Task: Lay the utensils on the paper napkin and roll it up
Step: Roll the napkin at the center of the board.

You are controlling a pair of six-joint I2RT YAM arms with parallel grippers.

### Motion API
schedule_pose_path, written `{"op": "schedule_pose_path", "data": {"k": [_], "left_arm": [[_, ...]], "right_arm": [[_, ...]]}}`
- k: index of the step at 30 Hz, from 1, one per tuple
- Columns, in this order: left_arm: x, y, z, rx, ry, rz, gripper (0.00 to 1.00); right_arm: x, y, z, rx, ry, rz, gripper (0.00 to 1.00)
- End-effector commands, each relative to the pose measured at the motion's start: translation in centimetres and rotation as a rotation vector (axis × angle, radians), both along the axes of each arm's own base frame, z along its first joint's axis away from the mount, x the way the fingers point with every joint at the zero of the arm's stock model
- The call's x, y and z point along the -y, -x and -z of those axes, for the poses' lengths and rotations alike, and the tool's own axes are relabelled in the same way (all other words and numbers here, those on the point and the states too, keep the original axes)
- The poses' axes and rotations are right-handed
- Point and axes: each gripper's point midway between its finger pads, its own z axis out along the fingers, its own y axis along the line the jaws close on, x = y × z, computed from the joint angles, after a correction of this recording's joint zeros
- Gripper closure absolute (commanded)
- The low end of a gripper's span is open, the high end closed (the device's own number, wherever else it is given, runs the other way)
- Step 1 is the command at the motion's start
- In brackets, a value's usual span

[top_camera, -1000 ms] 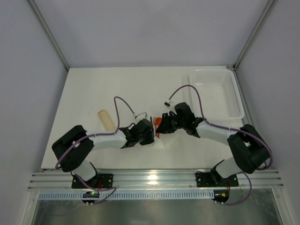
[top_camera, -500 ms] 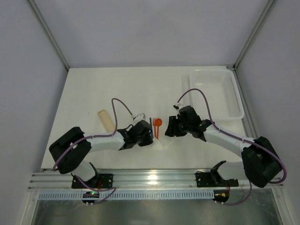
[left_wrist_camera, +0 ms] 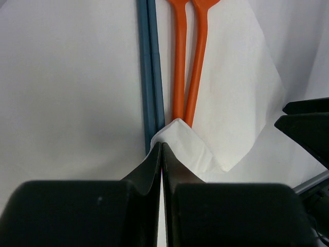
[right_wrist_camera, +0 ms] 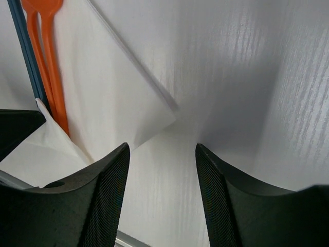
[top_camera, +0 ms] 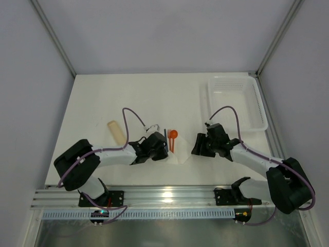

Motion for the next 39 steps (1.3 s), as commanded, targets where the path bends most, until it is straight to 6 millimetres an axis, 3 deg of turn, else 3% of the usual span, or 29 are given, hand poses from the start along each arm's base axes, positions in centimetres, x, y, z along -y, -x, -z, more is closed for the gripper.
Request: {"op": "schedule_pose_path", "data": {"k": [1,9,20,27,30,39], "left_arm": [[-1.1,0.4,0.6,-0.012,-0.035,-0.004,1.0],[-1.0,0.4,0.5,-0.011,-0.034,-0.003,1.0],[-1.1,0.5,0.4,-0.009,-0.031,-0.005,1.0],[-1.0,0.4,0.3,-0.007,-0.033,-0.002,1.0],[-1.1,0.4,0.2,-0.005,-0.037,-0.002,1.0],[-1.2,0.4,0.2,-0.006,-0.04,-0.003,1.0]], "right_arm": [[-0.7,-0.4,-0.4,0.026,-0.067,0.011,0.41],[-1.4,-1.9,0.6,0.025,-0.195,0.081,0.45],[-2.1,-1.5,1.2,0.003,-0.276,0.078,0.6],[-3.3,-1.6,0.0,0.028,-0.332,0.0,0.59],[-3.7,-1.6,-0.6,0.044,-0.356,-0.021,0.54],[-3.5,-1.6,-2.0,0.095,-0.347,-0.051,0.48]]}}
